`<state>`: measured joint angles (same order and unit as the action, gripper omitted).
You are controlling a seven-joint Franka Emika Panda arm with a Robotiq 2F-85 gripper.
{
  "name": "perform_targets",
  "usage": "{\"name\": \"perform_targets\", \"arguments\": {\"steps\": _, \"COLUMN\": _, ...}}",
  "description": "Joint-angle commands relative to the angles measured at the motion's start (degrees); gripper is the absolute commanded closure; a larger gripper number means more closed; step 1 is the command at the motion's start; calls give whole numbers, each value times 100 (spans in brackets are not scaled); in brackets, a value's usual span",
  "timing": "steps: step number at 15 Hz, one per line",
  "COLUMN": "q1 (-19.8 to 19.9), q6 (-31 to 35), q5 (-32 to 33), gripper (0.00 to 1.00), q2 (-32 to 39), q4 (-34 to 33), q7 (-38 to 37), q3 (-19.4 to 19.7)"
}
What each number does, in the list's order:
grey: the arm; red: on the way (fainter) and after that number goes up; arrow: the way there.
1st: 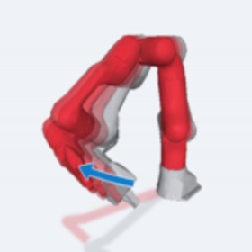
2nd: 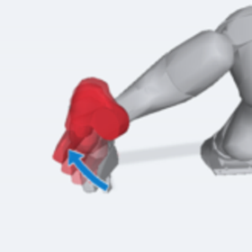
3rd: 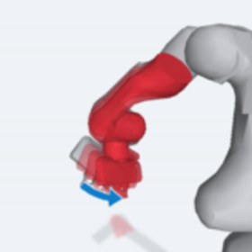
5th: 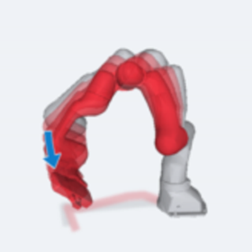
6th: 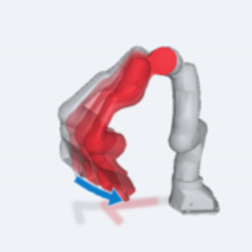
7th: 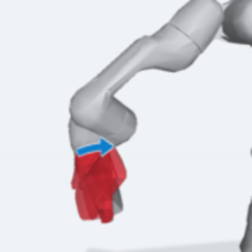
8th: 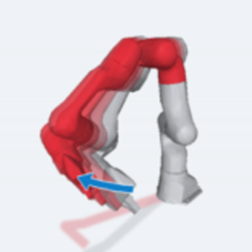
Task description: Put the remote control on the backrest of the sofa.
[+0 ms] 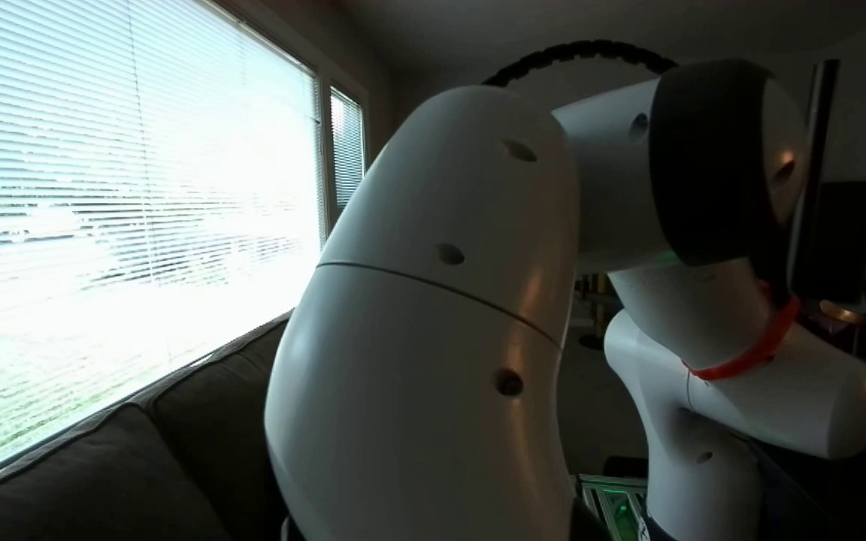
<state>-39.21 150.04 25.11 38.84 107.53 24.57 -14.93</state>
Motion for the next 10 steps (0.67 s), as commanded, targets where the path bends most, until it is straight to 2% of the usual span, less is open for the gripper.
{"name": "perform_targets", "arguments": {"steps": 1, "q1": -86, "q6": -4, "q5": 175, "gripper": 0, "q2": 286, "q4": -266, "q7": -143, "q3": 9}}
{"name": "perform_targets", "arguments": {"steps": 7, "q1": -139, "q6": -5, "q5": 201, "gripper": 0, "q2": 552, "q4": -455, "q7": -125, "q3": 62}}
{"name": "perform_targets", "arguments": {"steps": 8, "q1": -136, "q6": -14, "q5": 193, "gripper": 8, "q2": 578, "q4": -467, "q7": -120, "q3": 58}}
{"name": "perform_targets", "arguments": {"steps": 9, "q1": -152, "q6": -4, "q5": 205, "gripper": 26, "q2": 607, "q4": -485, "q7": -139, "q3": 74}}
{"name": "perform_targets", "arguments": {"steps": 10, "q1": -144, "q6": -10, "q5": 199, "gripper": 35, "q2": 628, "q4": -504, "q7": -124, "q3": 69}}
